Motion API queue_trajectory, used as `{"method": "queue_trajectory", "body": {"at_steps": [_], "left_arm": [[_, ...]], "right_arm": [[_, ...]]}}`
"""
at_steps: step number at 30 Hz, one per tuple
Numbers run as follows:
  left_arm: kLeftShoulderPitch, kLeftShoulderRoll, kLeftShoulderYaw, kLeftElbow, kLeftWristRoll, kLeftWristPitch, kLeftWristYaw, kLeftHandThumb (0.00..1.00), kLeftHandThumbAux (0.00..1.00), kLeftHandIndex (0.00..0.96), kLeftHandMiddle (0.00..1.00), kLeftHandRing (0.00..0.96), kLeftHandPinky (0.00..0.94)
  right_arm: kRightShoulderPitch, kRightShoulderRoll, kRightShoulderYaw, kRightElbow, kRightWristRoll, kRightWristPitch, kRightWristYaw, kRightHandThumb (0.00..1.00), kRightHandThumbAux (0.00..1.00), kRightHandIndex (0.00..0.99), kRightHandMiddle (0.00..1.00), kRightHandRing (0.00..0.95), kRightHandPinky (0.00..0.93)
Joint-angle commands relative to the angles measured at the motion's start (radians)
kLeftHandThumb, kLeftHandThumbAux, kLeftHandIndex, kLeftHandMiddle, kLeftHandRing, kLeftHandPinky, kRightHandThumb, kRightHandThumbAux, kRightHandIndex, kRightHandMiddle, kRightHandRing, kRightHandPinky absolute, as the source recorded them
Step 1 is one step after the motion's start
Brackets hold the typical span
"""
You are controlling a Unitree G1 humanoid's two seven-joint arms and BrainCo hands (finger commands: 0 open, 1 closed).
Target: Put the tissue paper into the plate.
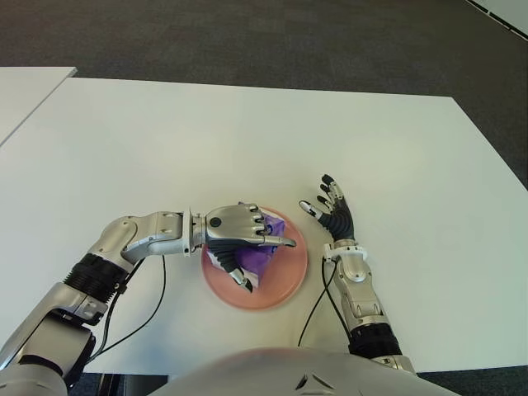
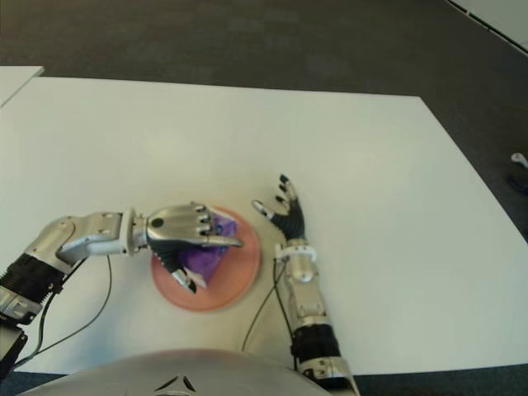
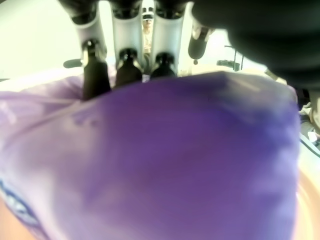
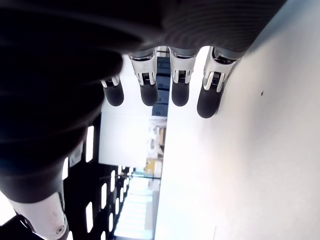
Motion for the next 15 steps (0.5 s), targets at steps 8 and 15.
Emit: {"method": "queue_trajectory", "body": {"at_steps": [8, 15], "left_arm": [[0.008, 0.035, -0.037, 0.003, 0.036, 0.024, -0.023, 0.563, 0.348, 0.000, 0.000, 0.000, 0.000], [0.002, 0.043, -0.044, 0.004, 0.017, 0.028, -0.034, 0.655, 0.369, 0.000, 0.000, 0.000, 0.000]], "right_arm": [[0.044, 0.008, -0.001, 0.022, 0.005, 0.070, -0.002, 0.170, 0.719, 0.000, 0.048, 0.065, 0.108], [0.044, 0.008, 0.004, 0.014, -0.002, 0.076, -0.002, 0.159, 0.719, 0.000, 0.048, 0.065, 0.107]]}}
